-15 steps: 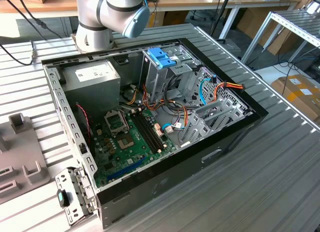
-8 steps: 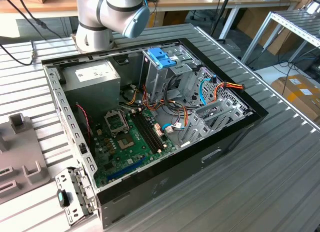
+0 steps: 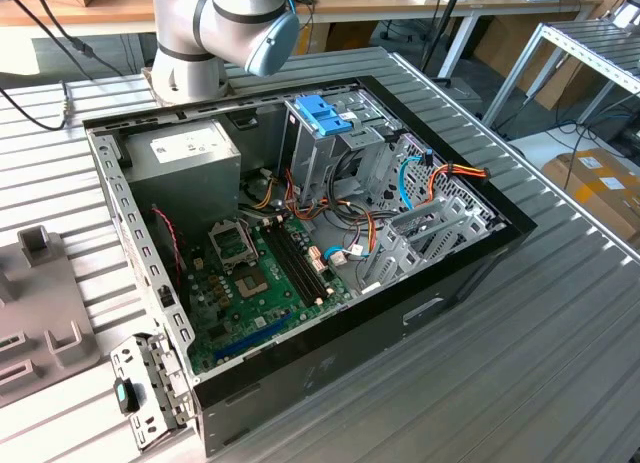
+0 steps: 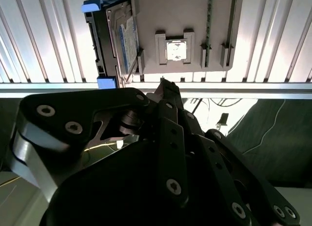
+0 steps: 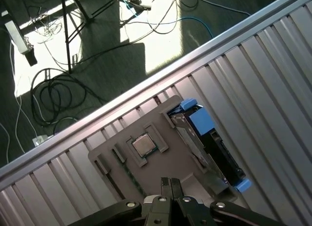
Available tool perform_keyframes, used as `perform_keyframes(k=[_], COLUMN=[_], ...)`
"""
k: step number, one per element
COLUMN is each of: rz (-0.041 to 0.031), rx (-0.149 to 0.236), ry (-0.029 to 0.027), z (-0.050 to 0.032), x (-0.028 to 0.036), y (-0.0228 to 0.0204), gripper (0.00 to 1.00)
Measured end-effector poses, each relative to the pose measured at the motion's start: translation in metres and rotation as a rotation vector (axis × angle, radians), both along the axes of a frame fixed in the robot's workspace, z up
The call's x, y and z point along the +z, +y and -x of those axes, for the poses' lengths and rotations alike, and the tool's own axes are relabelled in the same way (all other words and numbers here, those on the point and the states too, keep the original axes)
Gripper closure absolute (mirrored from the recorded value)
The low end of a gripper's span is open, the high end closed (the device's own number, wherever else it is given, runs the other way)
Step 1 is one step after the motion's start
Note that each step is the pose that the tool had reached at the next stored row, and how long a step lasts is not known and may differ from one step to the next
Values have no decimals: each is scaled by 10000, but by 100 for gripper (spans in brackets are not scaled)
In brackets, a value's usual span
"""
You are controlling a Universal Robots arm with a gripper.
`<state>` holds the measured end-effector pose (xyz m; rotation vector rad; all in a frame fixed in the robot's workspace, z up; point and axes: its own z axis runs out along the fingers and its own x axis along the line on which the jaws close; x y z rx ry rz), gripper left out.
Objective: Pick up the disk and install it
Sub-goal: 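Pick up the disk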
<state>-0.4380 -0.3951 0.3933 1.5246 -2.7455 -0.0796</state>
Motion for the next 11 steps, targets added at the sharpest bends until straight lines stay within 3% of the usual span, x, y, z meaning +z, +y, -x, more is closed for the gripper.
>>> perform_keyframes(k=[11], rz=[0], rx=[471], ry=[0], z=[0], x=[0], y=[0], gripper=[89])
